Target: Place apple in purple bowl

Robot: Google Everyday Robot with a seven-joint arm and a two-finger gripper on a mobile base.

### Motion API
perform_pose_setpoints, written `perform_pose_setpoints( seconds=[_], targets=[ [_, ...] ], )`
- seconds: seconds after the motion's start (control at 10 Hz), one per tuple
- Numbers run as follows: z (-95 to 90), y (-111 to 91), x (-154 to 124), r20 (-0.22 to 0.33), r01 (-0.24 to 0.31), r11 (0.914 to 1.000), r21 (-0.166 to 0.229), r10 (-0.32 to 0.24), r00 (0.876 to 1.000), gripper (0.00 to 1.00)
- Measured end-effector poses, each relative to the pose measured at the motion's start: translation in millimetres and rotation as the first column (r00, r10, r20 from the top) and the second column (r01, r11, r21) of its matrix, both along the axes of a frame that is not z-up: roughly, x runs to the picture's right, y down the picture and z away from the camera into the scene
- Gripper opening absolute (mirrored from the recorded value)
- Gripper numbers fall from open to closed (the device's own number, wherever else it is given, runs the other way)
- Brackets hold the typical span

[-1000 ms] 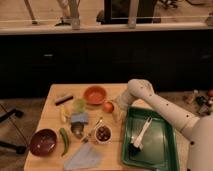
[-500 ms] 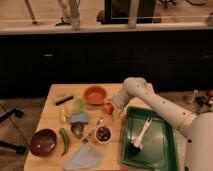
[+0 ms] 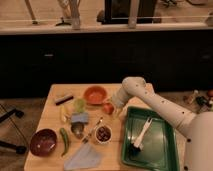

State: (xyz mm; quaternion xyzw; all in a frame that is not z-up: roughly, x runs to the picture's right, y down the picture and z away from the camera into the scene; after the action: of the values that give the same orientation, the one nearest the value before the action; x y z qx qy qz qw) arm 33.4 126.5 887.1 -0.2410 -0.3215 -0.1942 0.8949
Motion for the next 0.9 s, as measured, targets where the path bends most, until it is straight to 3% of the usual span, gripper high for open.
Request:
perform_pose_setpoints(
  seconds=[0.4,0.6,0.9],
  targets=[
    [-0.7,-1.4,-0.8,0.013,0.005,1.0000,0.002,-0.005,1.000,0.15],
    [-0.7,-1.5,0.2,0.020,0.008,1.0000,-0.001,-0.008,1.000,0.01],
    [-8.1,-6.9,3.4,0.023,0.016,0.9998,0.006,-0.016,1.000,0.00]
  ],
)
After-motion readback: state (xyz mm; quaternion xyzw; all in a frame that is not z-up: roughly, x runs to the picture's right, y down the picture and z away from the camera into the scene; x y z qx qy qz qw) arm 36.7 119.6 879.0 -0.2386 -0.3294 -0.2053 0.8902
